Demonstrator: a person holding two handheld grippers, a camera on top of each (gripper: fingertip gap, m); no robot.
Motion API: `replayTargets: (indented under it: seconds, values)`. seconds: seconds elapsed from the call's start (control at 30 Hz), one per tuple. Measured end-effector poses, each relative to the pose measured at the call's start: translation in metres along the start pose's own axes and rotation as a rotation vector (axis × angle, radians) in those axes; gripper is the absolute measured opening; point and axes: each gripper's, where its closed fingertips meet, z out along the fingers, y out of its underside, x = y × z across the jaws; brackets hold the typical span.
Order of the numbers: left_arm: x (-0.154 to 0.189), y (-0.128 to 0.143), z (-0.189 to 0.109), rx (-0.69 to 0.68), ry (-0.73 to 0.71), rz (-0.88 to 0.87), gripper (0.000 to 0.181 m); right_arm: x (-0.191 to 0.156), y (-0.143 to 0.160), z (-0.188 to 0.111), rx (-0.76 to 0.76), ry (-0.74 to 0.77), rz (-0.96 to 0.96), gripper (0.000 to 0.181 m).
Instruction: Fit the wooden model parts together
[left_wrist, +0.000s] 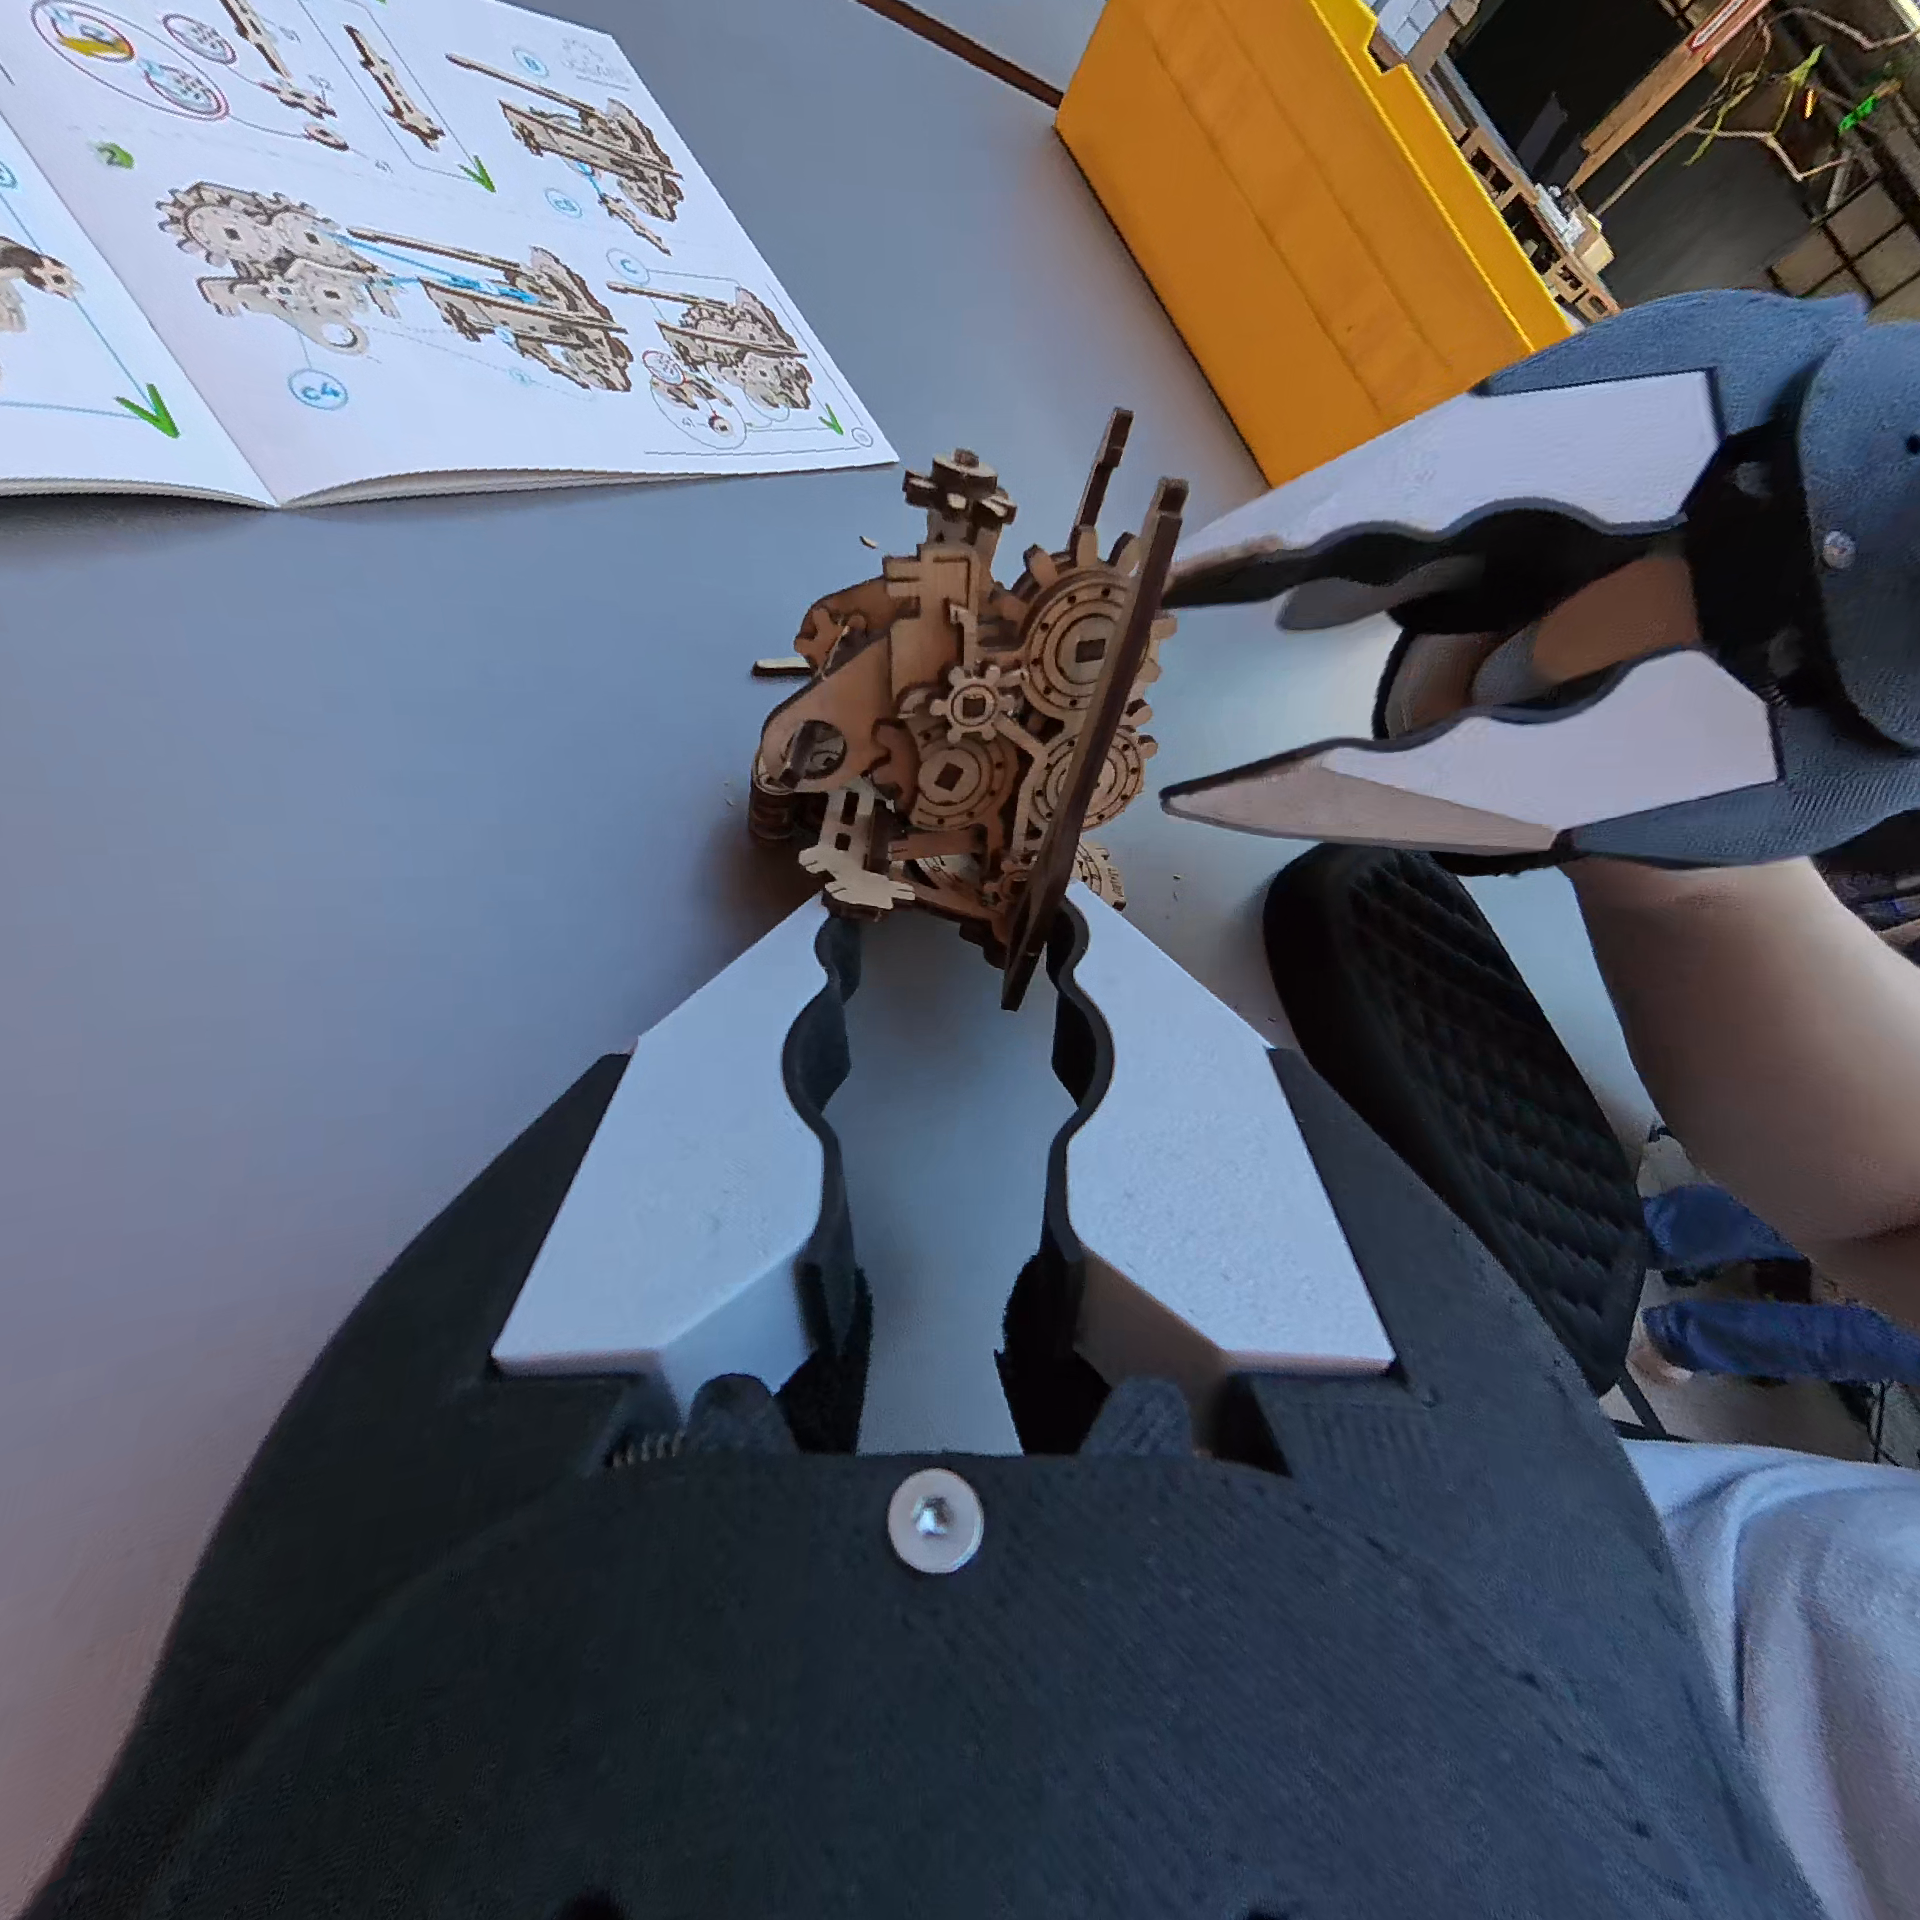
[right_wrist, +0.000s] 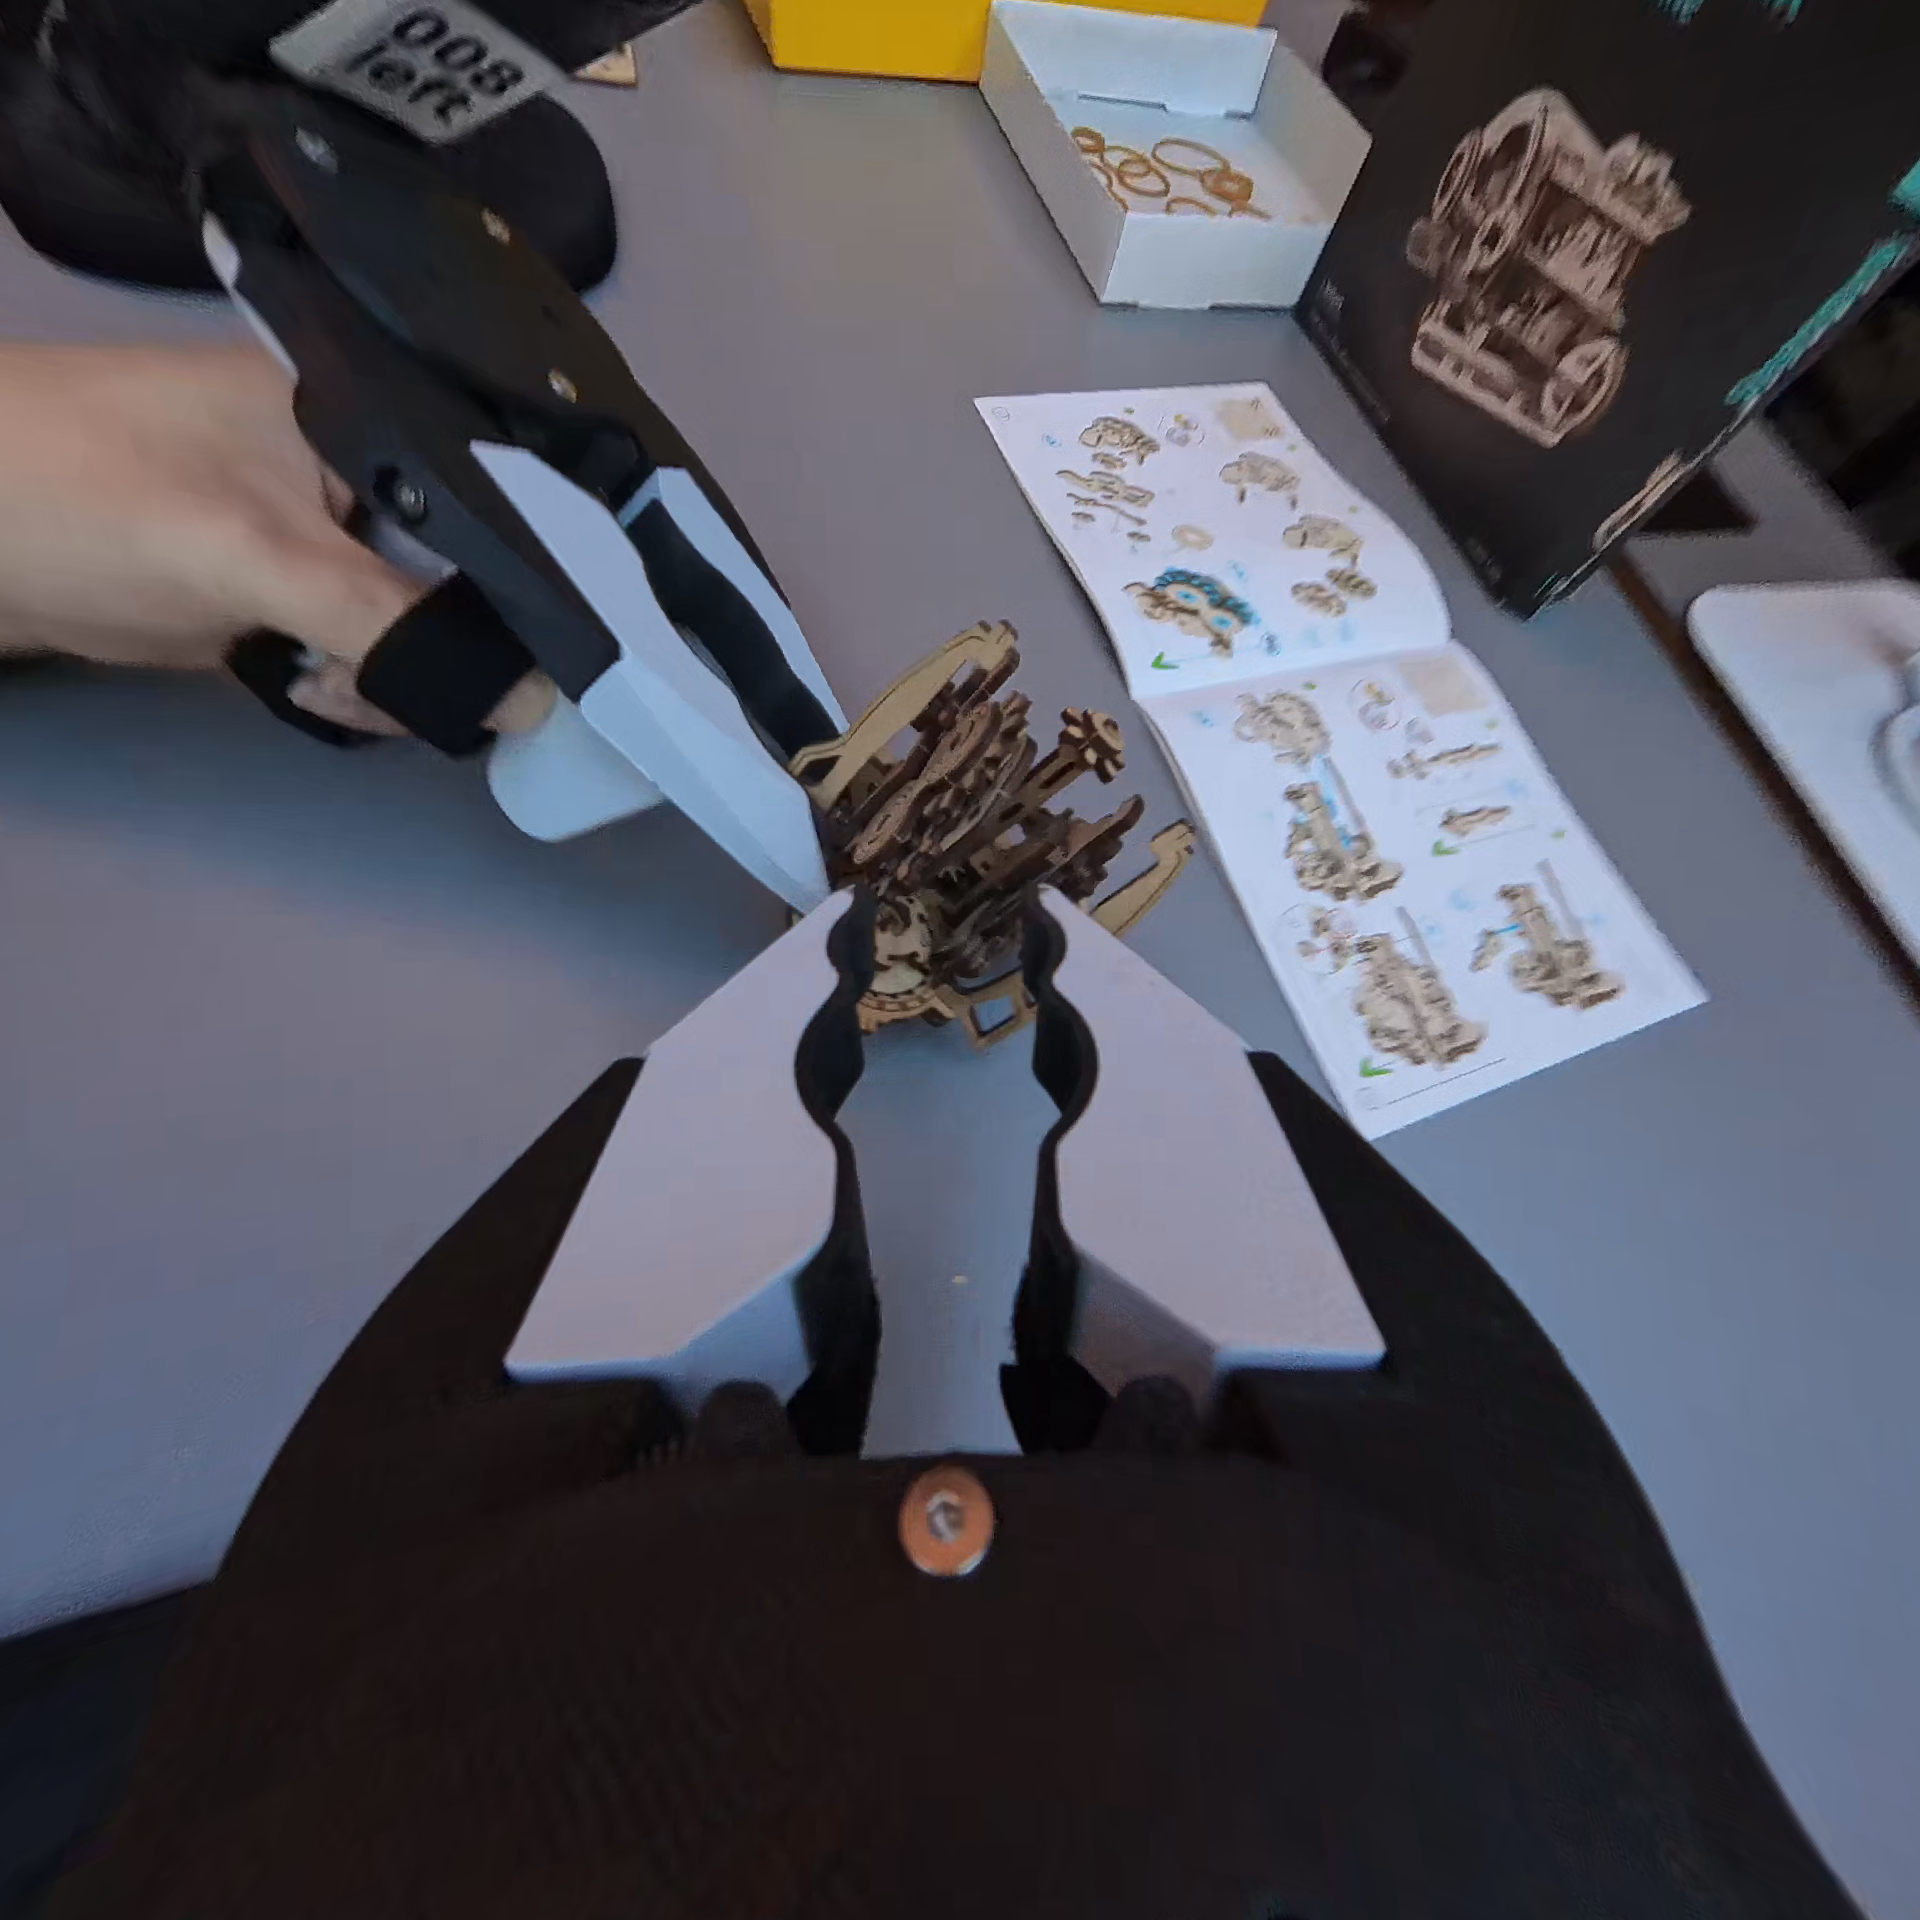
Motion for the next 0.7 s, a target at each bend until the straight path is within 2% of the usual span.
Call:
replayTargets:
  seconds: [0.03,0.17,0.3,0.5,0.7]
  values:
    - [0.0,0.0,0.0,-0.001,0.005,-0.004,0.035,0.002,-0.001,-0.002,-0.003,0.048,-0.114,0.032]
    - [0.0,0.0,0.0,-0.004,0.017,-0.013,0.035,0.0,-0.006,-0.003,-0.032,0.171,-0.508,0.05]
    - [0.002,0.002,-0.001,-0.013,0.035,-0.014,0.035,-0.01,-0.013,0.003,-0.025,0.134,-0.688,0.056]
    - [0.004,0.004,-0.003,-0.025,0.07,-0.033,0.034,-0.009,-0.006,0.008,-0.064,0.064,-0.78,0.051]
    - [0.006,0.005,-0.002,-0.033,0.082,-0.029,0.034,-0.008,-0.009,0.011,-0.051,0.071,-0.794,0.042]
